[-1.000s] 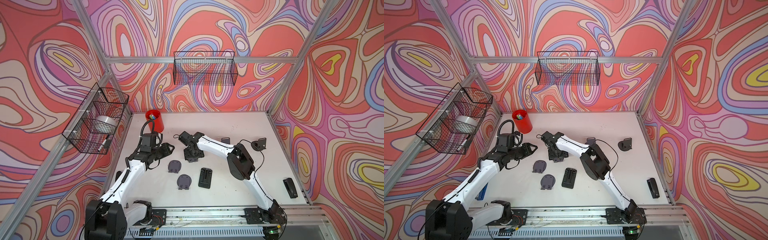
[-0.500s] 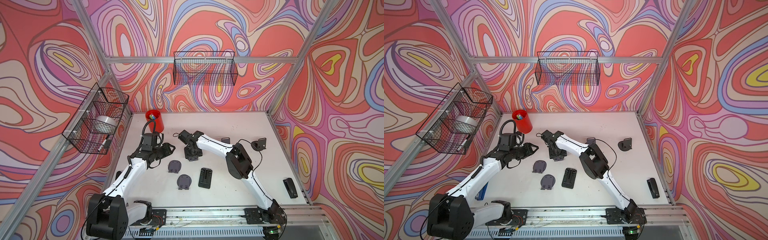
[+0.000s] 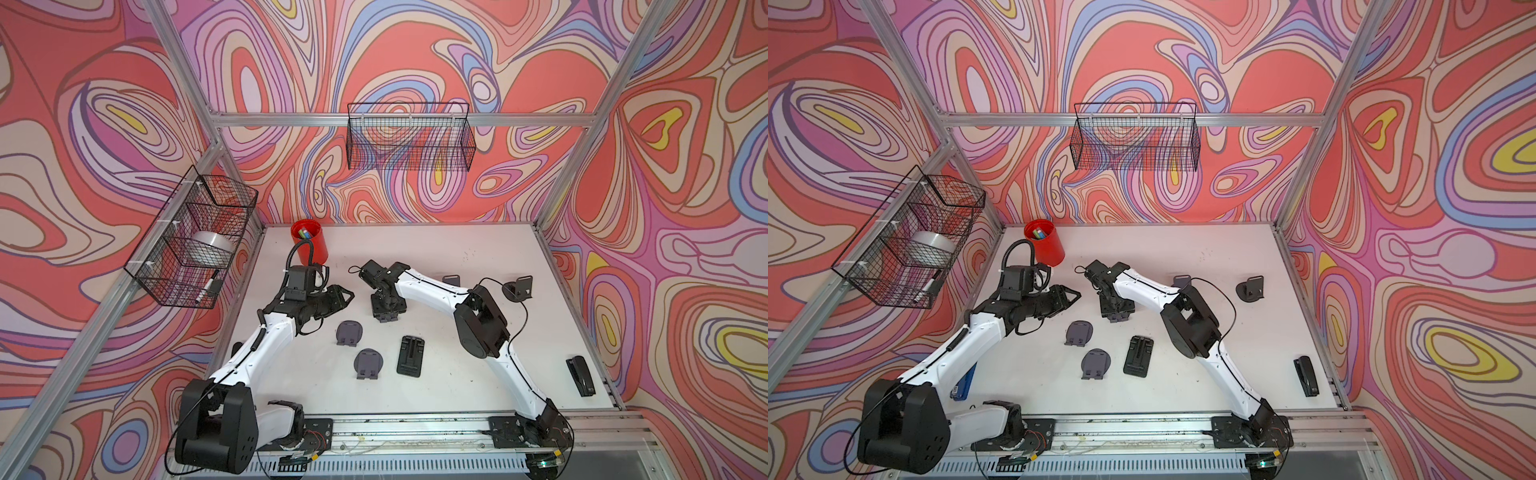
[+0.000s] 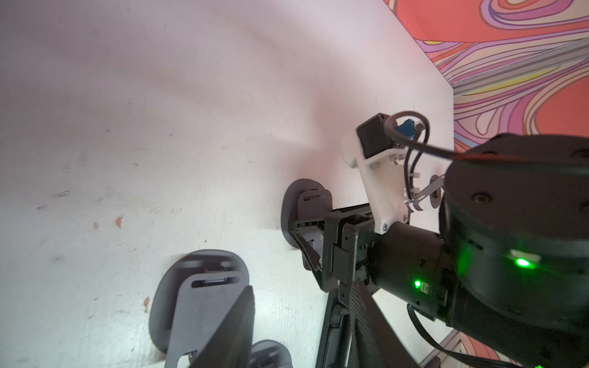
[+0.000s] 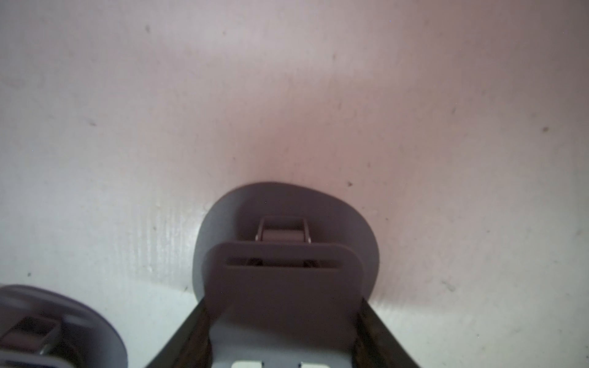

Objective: Open the phone stand
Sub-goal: Pick up the phone stand at the center of the board.

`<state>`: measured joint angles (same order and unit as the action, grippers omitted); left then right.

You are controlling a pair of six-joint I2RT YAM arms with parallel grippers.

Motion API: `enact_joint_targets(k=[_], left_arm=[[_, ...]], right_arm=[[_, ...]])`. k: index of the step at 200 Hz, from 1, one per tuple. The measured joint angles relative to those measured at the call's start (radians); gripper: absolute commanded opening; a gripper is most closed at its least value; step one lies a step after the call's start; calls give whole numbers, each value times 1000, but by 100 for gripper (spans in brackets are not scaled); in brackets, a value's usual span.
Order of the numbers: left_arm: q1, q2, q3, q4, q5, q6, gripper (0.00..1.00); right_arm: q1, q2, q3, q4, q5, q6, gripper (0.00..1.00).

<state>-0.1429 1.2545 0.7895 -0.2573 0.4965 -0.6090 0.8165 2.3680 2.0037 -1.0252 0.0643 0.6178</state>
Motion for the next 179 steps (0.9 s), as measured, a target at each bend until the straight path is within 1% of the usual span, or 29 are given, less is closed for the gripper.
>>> enact_joint_targets(k=[32,54,80,101,144,165,179], left_arm=[[-8,43,-57,136,113,-53,48],[-55,78,-112,244,158,-106,47],[-139,85,-138,320,162,-142,44],[-181,85,-148,389,158,-174,43],[-238,85,-162,509,111,-222,41],[-245,88,-174,556,92,-238,40],[-245,100,-174,578,82,-243,37]], right_arm=[[-20,-105,-108,20,-22,0,17],[-42,-224,-176,47,-53,2,16],[-72,-350,-216,78,-91,5,16],[-89,-401,-222,99,-117,5,15],[-93,-415,-254,123,-160,8,14],[-95,-415,-267,125,-171,13,14],[-97,-419,-273,131,-177,16,14]])
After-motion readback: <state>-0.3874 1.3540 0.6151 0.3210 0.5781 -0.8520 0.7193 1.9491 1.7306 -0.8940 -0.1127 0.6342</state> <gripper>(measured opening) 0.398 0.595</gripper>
